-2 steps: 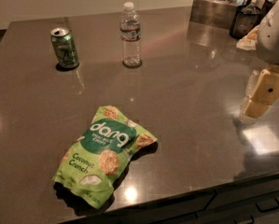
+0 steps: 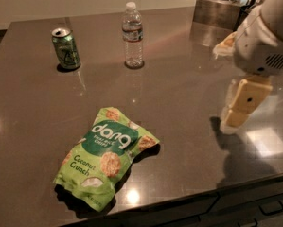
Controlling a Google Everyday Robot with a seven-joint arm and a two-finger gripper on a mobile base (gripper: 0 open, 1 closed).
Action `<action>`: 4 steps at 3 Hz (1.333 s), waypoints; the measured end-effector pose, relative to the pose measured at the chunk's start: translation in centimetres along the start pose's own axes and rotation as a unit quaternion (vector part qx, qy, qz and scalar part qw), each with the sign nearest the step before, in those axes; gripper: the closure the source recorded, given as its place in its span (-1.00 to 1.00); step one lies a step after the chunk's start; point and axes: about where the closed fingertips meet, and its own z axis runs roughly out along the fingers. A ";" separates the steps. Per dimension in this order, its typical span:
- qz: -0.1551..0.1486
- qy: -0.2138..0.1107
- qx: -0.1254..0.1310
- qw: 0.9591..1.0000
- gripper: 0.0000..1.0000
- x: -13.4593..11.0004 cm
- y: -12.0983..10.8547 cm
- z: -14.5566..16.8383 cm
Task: Move green rice chip bag near green can
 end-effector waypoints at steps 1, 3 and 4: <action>-0.049 -0.048 -0.026 0.997 -1.00 -4.3 1.7 2.0; -0.156 -0.120 -0.078 0.977 -1.00 -14.0 5.4 6.5; -0.195 -0.125 -0.093 0.968 -1.00 -17.0 7.2 8.5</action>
Offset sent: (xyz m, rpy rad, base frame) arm -0.0211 0.1764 -0.0486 0.2135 0.0816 0.4622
